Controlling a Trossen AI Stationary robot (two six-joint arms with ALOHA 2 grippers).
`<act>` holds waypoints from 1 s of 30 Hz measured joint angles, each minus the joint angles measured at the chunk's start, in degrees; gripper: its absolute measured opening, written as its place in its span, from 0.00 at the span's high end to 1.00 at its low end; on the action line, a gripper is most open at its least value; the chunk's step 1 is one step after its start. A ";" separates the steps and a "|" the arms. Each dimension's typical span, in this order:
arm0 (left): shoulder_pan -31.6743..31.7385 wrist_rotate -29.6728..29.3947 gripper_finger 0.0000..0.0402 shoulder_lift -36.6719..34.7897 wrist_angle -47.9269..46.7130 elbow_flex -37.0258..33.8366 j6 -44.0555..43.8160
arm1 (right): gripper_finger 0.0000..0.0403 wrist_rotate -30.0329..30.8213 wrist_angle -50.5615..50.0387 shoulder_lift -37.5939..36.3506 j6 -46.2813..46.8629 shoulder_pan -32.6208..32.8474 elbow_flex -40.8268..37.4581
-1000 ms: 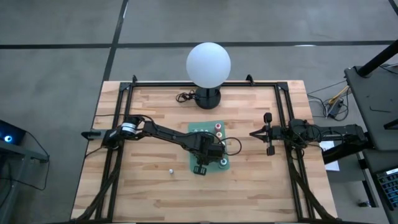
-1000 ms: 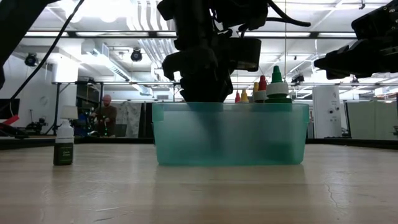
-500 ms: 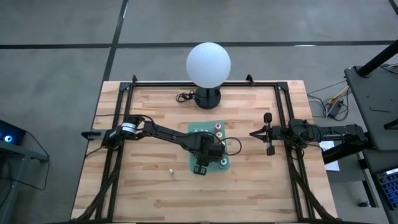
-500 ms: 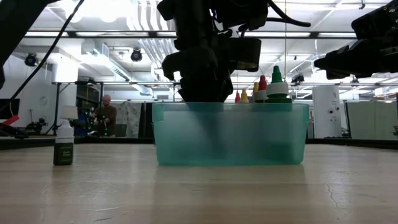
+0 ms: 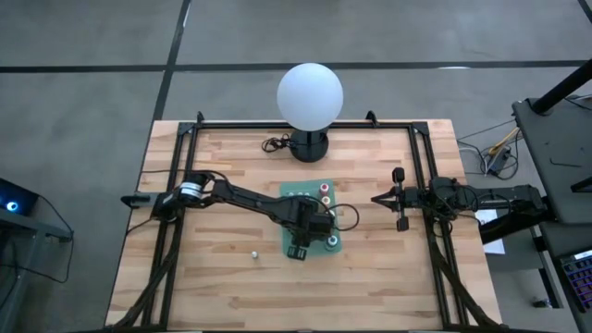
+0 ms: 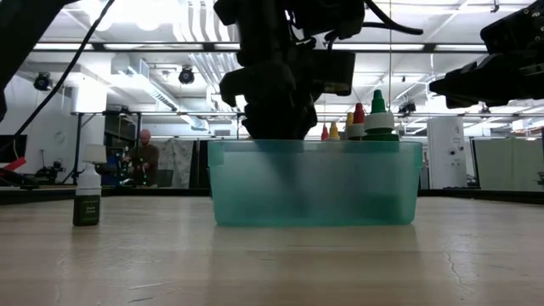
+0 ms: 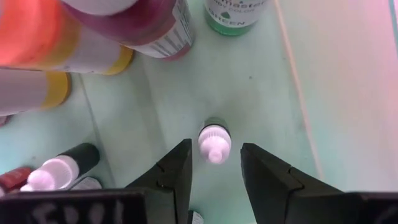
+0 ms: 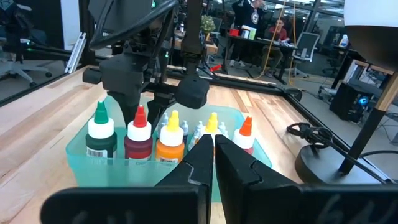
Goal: Pick & Place food coloring
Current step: Put the small green food coloring bottle into the green bin
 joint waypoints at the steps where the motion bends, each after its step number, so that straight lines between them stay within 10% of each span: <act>1: 0.00 -0.13 0.73 -0.11 -0.02 0.00 0.02 | 0.98 0.00 0.01 0.00 0.08 0.00 0.01; 30: -0.32 -0.31 0.72 -10.67 -0.27 -2.90 -0.28 | 0.98 0.02 0.01 0.02 0.08 0.00 0.01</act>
